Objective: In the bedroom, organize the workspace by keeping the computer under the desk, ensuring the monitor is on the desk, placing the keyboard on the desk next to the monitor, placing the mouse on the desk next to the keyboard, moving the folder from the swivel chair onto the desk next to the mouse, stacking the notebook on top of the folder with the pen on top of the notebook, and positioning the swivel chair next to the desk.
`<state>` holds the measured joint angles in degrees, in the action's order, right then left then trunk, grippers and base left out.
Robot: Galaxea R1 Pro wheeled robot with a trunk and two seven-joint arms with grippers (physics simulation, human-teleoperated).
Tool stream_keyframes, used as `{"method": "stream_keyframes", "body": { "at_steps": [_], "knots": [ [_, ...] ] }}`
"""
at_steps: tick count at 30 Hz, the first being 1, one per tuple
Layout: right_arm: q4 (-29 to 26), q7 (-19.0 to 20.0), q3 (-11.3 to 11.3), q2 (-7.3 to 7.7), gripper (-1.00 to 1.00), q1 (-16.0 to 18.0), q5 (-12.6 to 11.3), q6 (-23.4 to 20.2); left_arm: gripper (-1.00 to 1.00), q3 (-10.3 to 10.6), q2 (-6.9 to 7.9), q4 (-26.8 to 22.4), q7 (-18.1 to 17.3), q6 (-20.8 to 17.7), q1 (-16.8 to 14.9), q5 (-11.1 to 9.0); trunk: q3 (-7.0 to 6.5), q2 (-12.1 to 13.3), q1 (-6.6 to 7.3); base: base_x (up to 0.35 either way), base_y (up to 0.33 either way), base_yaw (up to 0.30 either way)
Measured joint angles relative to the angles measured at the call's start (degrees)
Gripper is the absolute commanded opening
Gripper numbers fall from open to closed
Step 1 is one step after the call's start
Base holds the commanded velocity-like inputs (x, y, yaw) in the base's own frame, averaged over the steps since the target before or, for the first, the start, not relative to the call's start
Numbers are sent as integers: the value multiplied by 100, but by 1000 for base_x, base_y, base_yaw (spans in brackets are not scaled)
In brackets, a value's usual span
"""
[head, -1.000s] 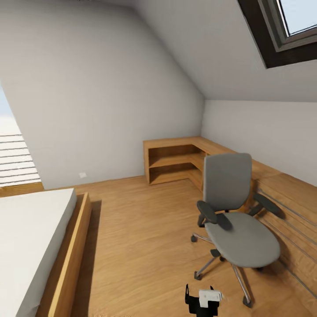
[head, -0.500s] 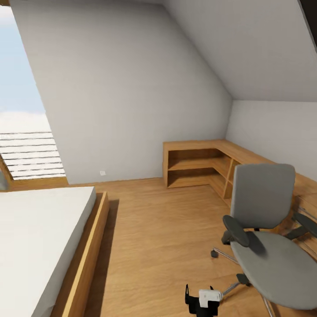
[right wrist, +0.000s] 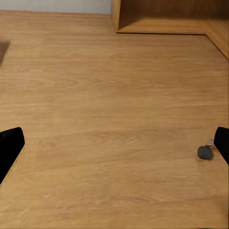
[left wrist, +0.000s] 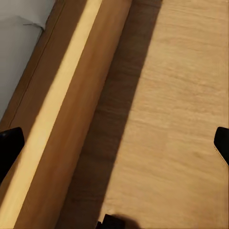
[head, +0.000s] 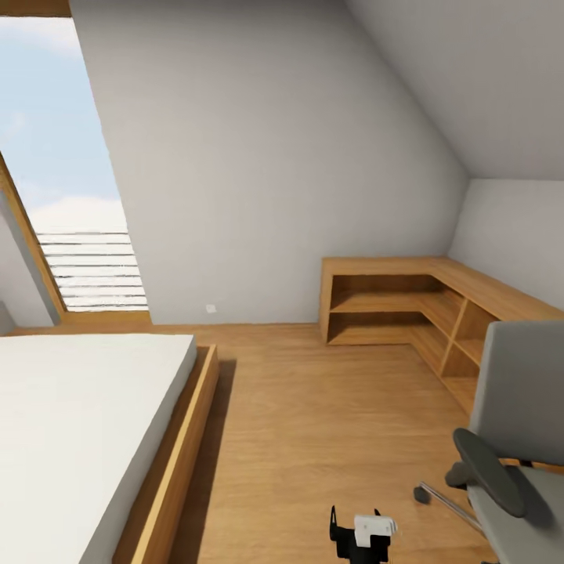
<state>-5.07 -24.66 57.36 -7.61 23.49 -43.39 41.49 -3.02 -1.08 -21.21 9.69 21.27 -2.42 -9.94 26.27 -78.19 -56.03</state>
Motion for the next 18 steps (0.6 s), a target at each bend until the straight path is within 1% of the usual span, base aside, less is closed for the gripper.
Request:
{"method": "stream_keyframes", "body": {
  "at_steps": [18],
  "knots": [
    [0,2,-3,6,100,-3,-1,-2,100,0,-9,1,-4,0,-1,2,0,0,0,329,0,12]
  ]
}}
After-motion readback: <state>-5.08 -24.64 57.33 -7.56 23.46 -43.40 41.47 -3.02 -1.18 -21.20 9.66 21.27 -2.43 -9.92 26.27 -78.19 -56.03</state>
